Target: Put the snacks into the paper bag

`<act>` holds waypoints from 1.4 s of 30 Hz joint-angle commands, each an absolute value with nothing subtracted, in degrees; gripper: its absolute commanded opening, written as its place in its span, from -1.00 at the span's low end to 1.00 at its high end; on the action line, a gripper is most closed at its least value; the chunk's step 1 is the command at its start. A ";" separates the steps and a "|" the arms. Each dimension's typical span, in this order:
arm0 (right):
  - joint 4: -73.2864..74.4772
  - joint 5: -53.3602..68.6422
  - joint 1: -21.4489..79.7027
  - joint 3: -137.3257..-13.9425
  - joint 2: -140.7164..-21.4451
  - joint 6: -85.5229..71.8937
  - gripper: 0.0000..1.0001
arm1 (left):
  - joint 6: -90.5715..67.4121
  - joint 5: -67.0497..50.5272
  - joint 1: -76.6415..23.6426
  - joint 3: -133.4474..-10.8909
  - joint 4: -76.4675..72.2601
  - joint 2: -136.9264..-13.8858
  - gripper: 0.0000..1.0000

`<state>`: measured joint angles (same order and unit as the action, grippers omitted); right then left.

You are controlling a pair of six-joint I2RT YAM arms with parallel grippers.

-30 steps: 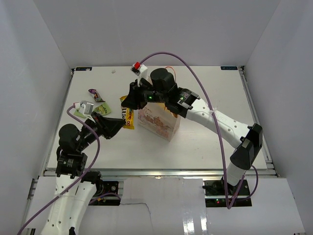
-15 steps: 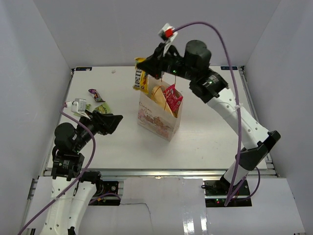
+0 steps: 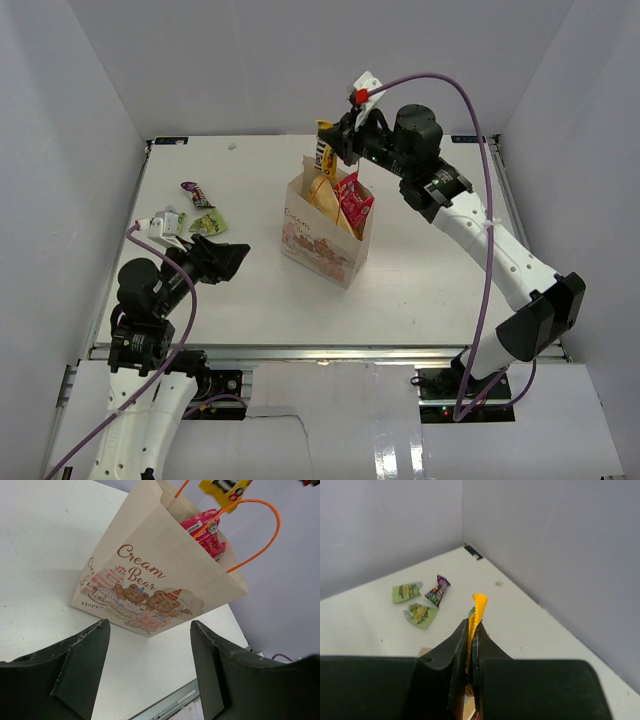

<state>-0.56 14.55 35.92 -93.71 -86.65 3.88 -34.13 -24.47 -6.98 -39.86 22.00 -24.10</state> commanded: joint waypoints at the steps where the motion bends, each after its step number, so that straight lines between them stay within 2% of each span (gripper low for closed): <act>1: -6.50 12.22 36.30 -90.27 -86.40 6.50 -0.85 | -34.19 -23.12 -7.03 -39.82 23.29 -23.56 0.52; 10: -8.17 17.31 40.69 -81.22 -85.61 1.94 -0.85 | -34.63 -22.94 -7.03 -38.76 23.20 -23.99 0.51; 17: -9.75 13.98 41.84 -77.71 -87.10 -3.08 -0.80 | -34.89 -21.19 -7.03 -38.67 23.29 -24.87 0.52; 19: -10.02 13.71 41.92 -76.73 -87.54 -2.55 -0.75 | -35.59 -18.30 -7.03 -38.85 23.90 -25.13 0.61; 22: -10.02 15.54 41.84 -74.97 -88.07 -0.89 -0.52 | -35.95 -15.65 -7.03 -39.02 24.35 -26.62 0.64; 23: -9.76 16.34 41.84 -74.71 -88.07 -0.36 -0.34 | -35.86 -15.21 -6.94 -39.28 24.17 -27.33 0.64; 25: -8.62 18.88 41.92 -74.88 -87.89 1.65 -0.15 | -35.42 -14.07 -7.03 -39.46 24.17 -29.96 0.64; 28: -6.86 22.32 41.75 -76.20 -87.10 3.60 0.23 | -34.90 -11.69 -6.94 -39.02 22.94 -34.34 0.68; 31: -4.93 23.37 41.14 -79.35 -86.05 4.91 0.47 | -33.58 -9.50 -7.03 -39.46 20.92 -40.66 0.70; 35: -1.69 29.68 37.10 -85.94 -85.69 7.20 0.54 | -30.43 -4.23 -6.68 -42.79 20.92 -52.01 0.77; 39: 2.09 38.30 31.48 -91.66 -85.08 10.71 0.58 | -27.78 -3.51 -4.84 -47.72 21.27 -64.14 0.77; 42: 6.58 39.89 27.61 -95.00 -84.03 14.76 0.62 | -27.25 -4.13 -1.33 -52.62 20.31 -72.49 0.77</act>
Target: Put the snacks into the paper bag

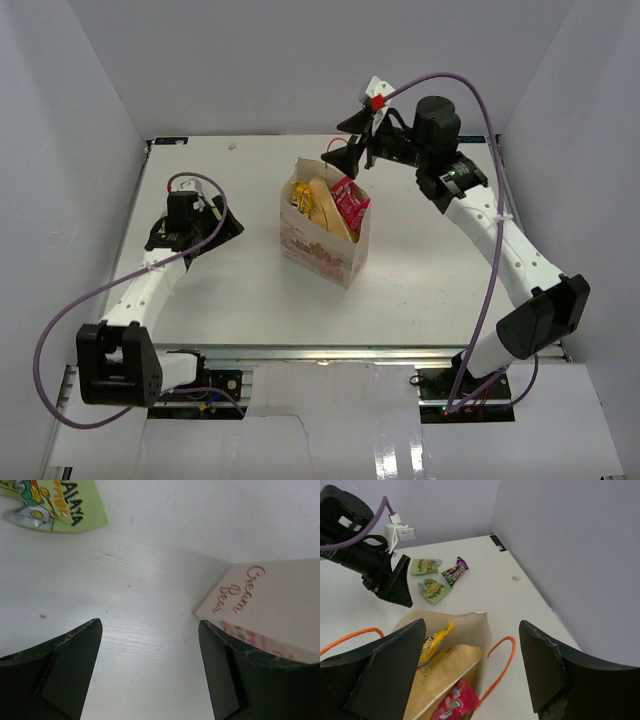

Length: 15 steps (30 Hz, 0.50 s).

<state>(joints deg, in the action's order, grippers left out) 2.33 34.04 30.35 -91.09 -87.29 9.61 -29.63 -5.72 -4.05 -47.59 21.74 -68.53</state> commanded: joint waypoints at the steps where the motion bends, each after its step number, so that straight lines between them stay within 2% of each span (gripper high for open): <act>1: 7.55 40.34 26.99 -95.10 -83.59 15.72 0.61 | -27.33 -3.96 -0.71 -53.86 20.22 -74.68 0.76; 5: 10.11 42.27 24.44 -92.13 -79.64 19.51 0.62 | -26.98 0.07 -0.09 -60.45 21.35 -84.88 0.75; 10: 10.20 43.59 19.61 -87.02 -74.11 18.55 0.63 | -31.19 12.71 2.99 -70.20 29.24 -97.36 0.73; 15: 10.11 46.40 12.85 -81.66 -71.81 15.12 0.63 | -33.22 13.36 4.04 -74.26 31.20 -104.58 0.70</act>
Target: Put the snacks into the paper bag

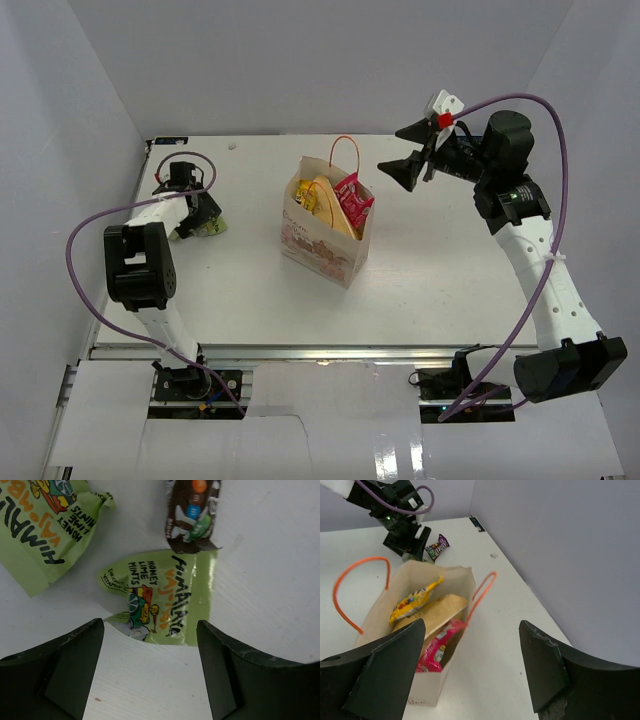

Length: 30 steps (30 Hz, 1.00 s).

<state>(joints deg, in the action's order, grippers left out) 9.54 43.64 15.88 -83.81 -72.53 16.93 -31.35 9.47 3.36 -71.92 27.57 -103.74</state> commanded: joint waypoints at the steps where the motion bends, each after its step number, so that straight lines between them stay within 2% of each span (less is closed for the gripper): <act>1: 10.11 46.84 12.14 -81.13 -71.46 14.33 0.63 | -32.96 13.27 4.04 -74.70 31.11 -105.98 0.69; 5: 10.02 48.34 9.41 -79.54 -70.93 13.01 0.63 | -31.82 11.96 4.13 -76.81 31.02 -109.24 0.57; 8: 9.93 49.13 8.09 -79.54 -70.93 12.39 0.62 | -31.82 11.43 4.22 -76.99 30.94 -110.39 0.41; 9: 9.93 49.30 7.65 -79.80 -70.93 12.22 0.62 | -31.90 11.25 4.22 -76.64 30.85 -110.39 0.23; 12: 9.84 50.88 7.12 -80.86 -71.10 11.87 0.62 | -31.73 10.37 4.31 -75.24 29.54 -108.90 -0.01; 13: 9.93 51.32 7.03 -81.64 -71.10 11.78 0.62 | -31.73 10.28 4.31 -73.84 28.75 -108.29 -0.24; 15: 10.11 52.73 6.94 -82.44 -71.02 12.30 0.62 | -31.03 9.50 4.40 -72.60 27.69 -105.93 -0.32; 16: 10.19 53.17 6.94 -82.79 -70.93 12.83 0.61 | -30.59 8.45 4.39 -71.12 26.73 -105.04 -0.43; 19: 10.20 56.41 6.94 -84.72 -70.58 15.81 0.61 | -28.66 5.12 4.39 -67.35 24.18 -100.12 -0.61; 21: 10.72 59.57 7.03 -85.86 -70.58 18.35 0.61 | -26.64 2.39 4.39 -64.88 22.60 -94.78 -0.67; 24: 9.94 66.78 7.47 -88.24 -70.66 18.38 0.60 | -24.01 -6.65 4.39 -58.38 16.90 -84.78 -0.74; 26: 9.49 68.63 10.09 -89.20 -70.75 17.06 0.60 | -22.51 -17.27 4.40 -52.42 13.46 -78.61 -0.74; 30: 13.17 63.65 19.49 -93.24 -72.33 17.84 0.60 | -21.53 -34.95 4.13 -43.62 7.04 -63.48 -0.80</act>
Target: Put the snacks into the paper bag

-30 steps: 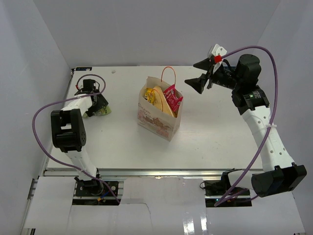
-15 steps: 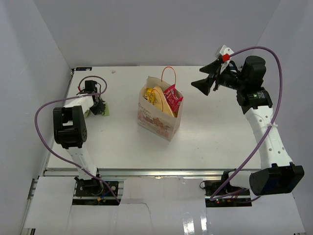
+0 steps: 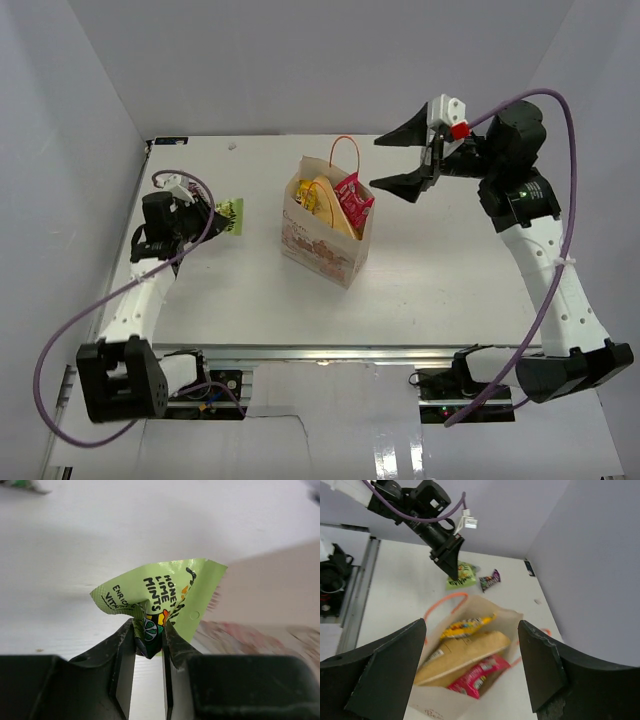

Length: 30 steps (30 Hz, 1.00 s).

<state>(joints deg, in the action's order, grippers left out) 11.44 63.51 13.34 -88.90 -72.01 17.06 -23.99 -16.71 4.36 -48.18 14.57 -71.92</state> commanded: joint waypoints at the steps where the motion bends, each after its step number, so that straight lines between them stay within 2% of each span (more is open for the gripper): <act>1: 14.75 61.89 21.86 -94.21 -73.03 18.19 0.59 | -21.97 -37.94 3.96 -42.29 5.90 -60.76 -0.81; 5: 21.79 50.23 35.56 -98.52 -78.21 14.36 0.57 | -28.01 -46.66 3.08 -36.57 2.12 -45.67 -0.85; 11: 21.88 33.18 45.24 -104.22 -88.32 -3.66 0.58 | -34.71 -50.80 2.73 -35.95 0.44 -34.81 -0.84; 15: 20.31 31.46 48.60 -103.71 -92.37 -11.86 0.64 | -37.61 -51.77 2.72 -36.74 0.44 -32.61 -0.84; 19: 18.37 30.41 51.24 -102.57 -93.78 -15.99 0.57 | -38.67 -52.29 2.64 -37.27 0.44 -31.64 -0.82; 23: 17.14 31.02 52.91 -102.39 -94.75 -17.58 0.36 | -38.67 -52.38 2.64 -37.53 0.44 -31.46 -0.82; 28: 16.44 31.72 53.44 -100.90 -94.48 -18.72 -0.13 | -38.85 -52.12 2.64 -37.70 0.44 -31.20 -0.81; 30: 16.26 31.99 53.44 -99.59 -94.48 -18.98 -0.24 | -38.85 -52.03 2.64 -37.97 0.44 -31.20 -0.79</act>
